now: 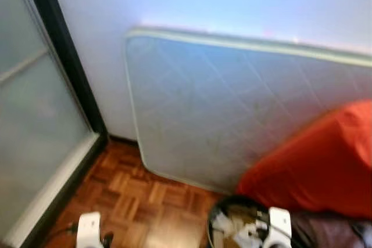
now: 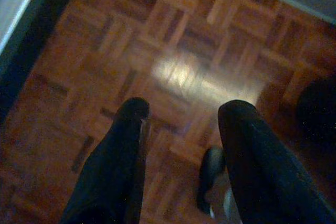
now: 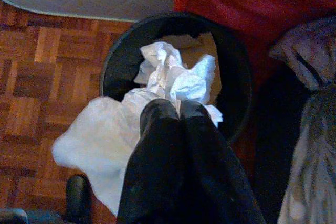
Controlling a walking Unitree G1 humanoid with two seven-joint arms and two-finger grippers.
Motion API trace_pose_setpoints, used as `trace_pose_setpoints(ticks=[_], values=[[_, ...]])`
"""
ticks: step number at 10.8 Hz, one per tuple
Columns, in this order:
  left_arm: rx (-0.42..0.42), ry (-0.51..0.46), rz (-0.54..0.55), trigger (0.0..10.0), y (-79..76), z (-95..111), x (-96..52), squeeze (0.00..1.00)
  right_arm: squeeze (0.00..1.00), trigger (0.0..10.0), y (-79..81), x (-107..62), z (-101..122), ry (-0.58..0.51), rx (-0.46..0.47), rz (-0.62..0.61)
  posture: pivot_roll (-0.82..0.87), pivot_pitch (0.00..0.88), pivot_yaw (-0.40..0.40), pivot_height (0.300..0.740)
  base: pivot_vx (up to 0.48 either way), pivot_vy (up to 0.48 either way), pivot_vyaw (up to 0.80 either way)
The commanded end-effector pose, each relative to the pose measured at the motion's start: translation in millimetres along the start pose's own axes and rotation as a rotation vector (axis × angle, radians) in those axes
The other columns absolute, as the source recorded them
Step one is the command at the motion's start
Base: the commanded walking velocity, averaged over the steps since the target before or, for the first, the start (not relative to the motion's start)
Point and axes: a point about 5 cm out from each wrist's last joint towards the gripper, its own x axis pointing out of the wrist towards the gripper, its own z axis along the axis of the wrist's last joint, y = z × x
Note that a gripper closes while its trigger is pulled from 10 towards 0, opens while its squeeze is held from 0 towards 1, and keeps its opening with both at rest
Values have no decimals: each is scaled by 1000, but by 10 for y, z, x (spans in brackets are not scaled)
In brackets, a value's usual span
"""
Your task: Clean up the room
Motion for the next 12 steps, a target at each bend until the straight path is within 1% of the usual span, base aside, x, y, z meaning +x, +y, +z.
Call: trace_pose_setpoints(ticks=[1, 3, 4, 5, 6, 7, 8, 9, 10, 11, 12], values=[[-12, 9, -15, 10000, -62, -17, 3, 0, 0, 10000, -125, -16, -1, -5, 14, -39, 148, 5, -8, 740, 0, 0, 0], [-12, 16, -17, 10000, -42, -41, -5, 0, 0, 10000, -86, 11, 129, -50, 21, -37, 149, 0, -6, 740, 0, 0, 0], [-7, 7, -8, 10000, -22, -39, -9, 0, 0, 10000, -54, 29, 266, -105, 11, -21, 150, 0, -5, 740, 0, 0, 0], [-18, -6, -5, 10000, -15, -30, -10, 0, 0, 10000, -19, 43, 422, -170, 22, -1, 151, 0, -4, 740, 0, 0, 0], [-18, -17, -11, 10000, -15, -5, -6, 0, 0, 10000, 64, 58, 630, -240, 4, 45, 137, 0, -1, 740, 0, 0, 0], [-8, -16, -22, 10000, -47, 12, 3, 0, 0, 10000, 119, 63, 769, -281, -11, 64, 133, 0, -2, 740, 0, 0, 0], [-5, -20, -29, 10000, -71, 19, 7, 0, 0, 10000, 134, 63, 823, -300, -11, 69, 139, 0, -4, 740, 0, 0, 0], [18, -78, -54, 10000, -145, 129, 26, 0, 0, 10000, 162, 61, 929, -337, -21, 70, 146, 0, -11, 740, 0, 0, 0], [-2, -175, -58, 10000, -177, 346, 54, 0, 0, 10000, 167, 57, 994, -360, -14, 63, 153, 14, -18, 740, 0, 0, 0], [-15, -283, -87, 10000, -255, 643, 80, 0, 0, 10000, 191, 56, 1023, -370, -16, 70, 174, 58, -30, 740, 0, 0, 0], [-18, -318, -97, 10000, -302, 768, 90, 0, 0, 10000, 180, 56, 995, -364, -15, 63, 177, 79, -33, 740, 0, 0, 0]])
